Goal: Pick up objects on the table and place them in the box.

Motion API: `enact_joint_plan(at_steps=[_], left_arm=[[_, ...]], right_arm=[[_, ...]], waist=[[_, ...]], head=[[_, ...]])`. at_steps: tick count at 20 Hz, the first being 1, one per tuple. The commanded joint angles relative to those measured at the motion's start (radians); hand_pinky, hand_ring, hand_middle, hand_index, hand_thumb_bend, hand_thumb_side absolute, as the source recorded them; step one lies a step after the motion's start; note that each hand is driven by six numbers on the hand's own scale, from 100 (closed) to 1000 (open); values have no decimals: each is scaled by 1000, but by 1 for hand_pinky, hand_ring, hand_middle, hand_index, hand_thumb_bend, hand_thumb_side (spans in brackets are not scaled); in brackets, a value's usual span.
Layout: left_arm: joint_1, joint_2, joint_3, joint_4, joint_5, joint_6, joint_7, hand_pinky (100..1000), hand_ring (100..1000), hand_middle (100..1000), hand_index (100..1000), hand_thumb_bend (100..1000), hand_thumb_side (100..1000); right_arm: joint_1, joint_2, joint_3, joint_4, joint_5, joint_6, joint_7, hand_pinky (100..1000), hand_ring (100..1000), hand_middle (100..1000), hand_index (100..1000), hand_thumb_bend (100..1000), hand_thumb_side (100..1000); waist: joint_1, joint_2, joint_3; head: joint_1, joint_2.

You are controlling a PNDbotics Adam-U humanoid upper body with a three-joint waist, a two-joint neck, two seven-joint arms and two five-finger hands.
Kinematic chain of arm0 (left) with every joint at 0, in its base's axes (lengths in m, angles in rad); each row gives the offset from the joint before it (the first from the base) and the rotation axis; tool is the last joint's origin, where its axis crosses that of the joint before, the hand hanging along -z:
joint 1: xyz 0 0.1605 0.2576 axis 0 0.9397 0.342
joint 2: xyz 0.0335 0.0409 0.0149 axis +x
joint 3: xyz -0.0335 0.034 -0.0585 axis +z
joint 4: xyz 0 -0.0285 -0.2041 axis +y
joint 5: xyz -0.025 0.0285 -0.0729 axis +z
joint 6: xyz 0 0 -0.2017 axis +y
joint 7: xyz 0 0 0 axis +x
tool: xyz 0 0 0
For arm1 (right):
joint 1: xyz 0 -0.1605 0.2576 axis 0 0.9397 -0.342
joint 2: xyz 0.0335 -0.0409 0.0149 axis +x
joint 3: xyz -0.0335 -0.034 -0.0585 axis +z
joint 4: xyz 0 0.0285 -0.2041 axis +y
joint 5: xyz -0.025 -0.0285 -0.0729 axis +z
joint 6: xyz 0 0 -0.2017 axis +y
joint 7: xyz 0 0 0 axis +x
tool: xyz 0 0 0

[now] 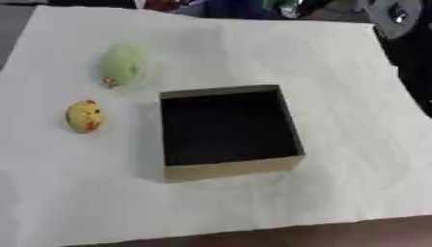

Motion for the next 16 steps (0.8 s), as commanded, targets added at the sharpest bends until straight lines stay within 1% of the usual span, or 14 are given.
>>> enact_joint_plan(at_steps=[1,4,7,12,16], left_arm=[[-6,25,4,-21,-5,-3,1,513,643,675,764,282,1000],[-7,27,3,-21,-5,-4,1,513,644,675,764,283,1000],[-9,30,3,-21,-5,-7,1,513,644,675,764,283,1000],[-13,31,2,-21,-4,-8,0,513,644,675,764,281,1000],[-15,32,2,-21,-4,-8,-1,513,644,675,764,281,1000]], right_arm=[[20,-91,22,-195,-102,34,31,816,847,711,782,100,451],[63,-130,35,-323,-167,70,53,820,849,715,787,100,463],[101,-157,40,-410,-214,102,72,826,852,717,794,100,479],[145,-176,42,-504,-267,136,100,835,857,721,804,100,513],[168,-179,52,-545,-296,156,131,839,859,724,809,100,532]], waist=[[3,-20,-1],[3,-21,0],[3,-21,2],[2,-17,4],[1,-16,6]], head=[[6,8],[7,10],[8,13],[8,13],[5,9]])
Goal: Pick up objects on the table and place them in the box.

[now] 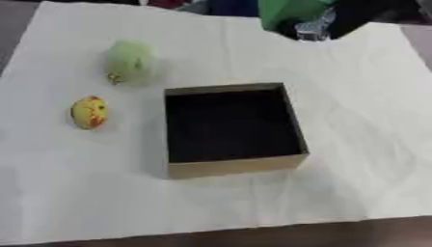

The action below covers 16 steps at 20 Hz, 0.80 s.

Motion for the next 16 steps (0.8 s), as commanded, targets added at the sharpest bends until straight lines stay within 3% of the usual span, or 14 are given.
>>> enact_joint_plan(at_steps=[1,7,8,9,16], left_arm=[[-11,23,2,-21,-3,-4,0,513,644,675,764,281,1000],[-14,25,3,-21,-3,-5,0,513,645,675,764,280,1000],[-15,25,3,-21,-3,-5,0,513,645,675,764,280,1000],[-15,25,2,-21,-3,-5,-1,513,645,675,764,280,1000],[-16,22,2,-21,-2,-4,-2,513,645,674,763,280,1000]], right_arm=[[-2,-34,-2,-42,-28,16,23,841,860,725,810,100,537],[34,-27,26,-51,-39,35,80,849,865,728,822,100,587],[38,-24,30,-50,-41,38,88,851,866,727,823,100,508],[42,-20,33,-50,-41,41,95,852,867,730,823,100,597],[59,21,72,-36,-2,26,148,860,875,740,825,100,621]], waist=[[3,-16,1],[0,-16,2],[0,-16,2],[0,-15,2],[0,-14,5]], head=[[-3,0],[-8,-2],[-9,-3],[-10,-3],[-16,-7]])
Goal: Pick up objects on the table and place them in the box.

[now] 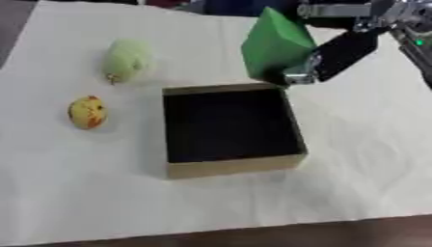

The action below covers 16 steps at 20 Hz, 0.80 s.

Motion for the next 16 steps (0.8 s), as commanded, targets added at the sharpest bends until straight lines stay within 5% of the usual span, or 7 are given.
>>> enact_joint_plan(at_steps=[1,16], left_arm=[[-9,21,2,-21,-1,-2,-1,513,645,674,763,280,1000],[-11,18,2,-21,-1,0,-1,512,645,674,761,276,1000]], right_arm=[[-5,3,12,3,17,-8,32,863,877,741,827,100,631],[8,55,71,17,121,-83,84,896,897,807,864,100,710]], waist=[[4,-15,3],[3,-11,4]], head=[[-6,-8],[-11,-8]])
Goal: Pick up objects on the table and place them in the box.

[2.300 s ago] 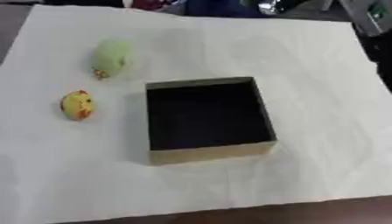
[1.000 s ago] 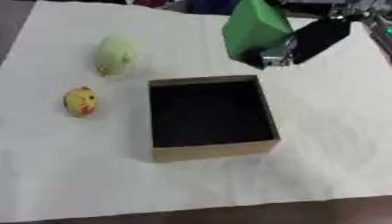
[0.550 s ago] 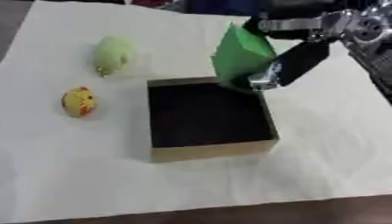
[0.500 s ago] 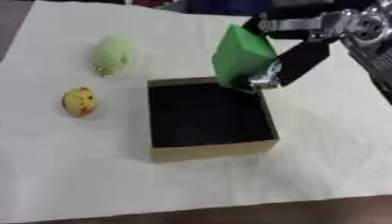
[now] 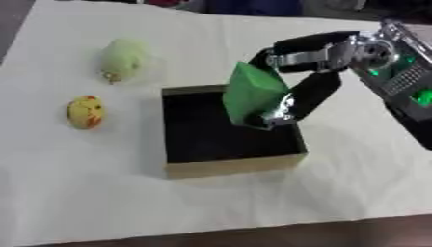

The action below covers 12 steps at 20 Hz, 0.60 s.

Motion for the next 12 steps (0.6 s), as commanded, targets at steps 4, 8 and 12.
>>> enact_joint_plan(at_steps=[4,8,12], left_arm=[[-11,16,2,-21,-2,0,-2,512,645,674,760,276,1000],[-11,15,1,-21,-3,1,-2,511,645,674,760,276,1000],[-11,14,1,-21,-4,2,-2,511,645,674,760,277,1000]], right_arm=[[-16,9,6,0,110,-62,-43,918,918,837,865,307,691],[-16,19,18,-2,182,-127,-65,929,934,857,864,482,713],[-15,28,25,5,239,-179,-93,940,949,876,891,647,775]], waist=[[6,-14,1],[6,-11,1],[7,-10,1]], head=[[-6,-6],[-8,-5],[-9,-6]])
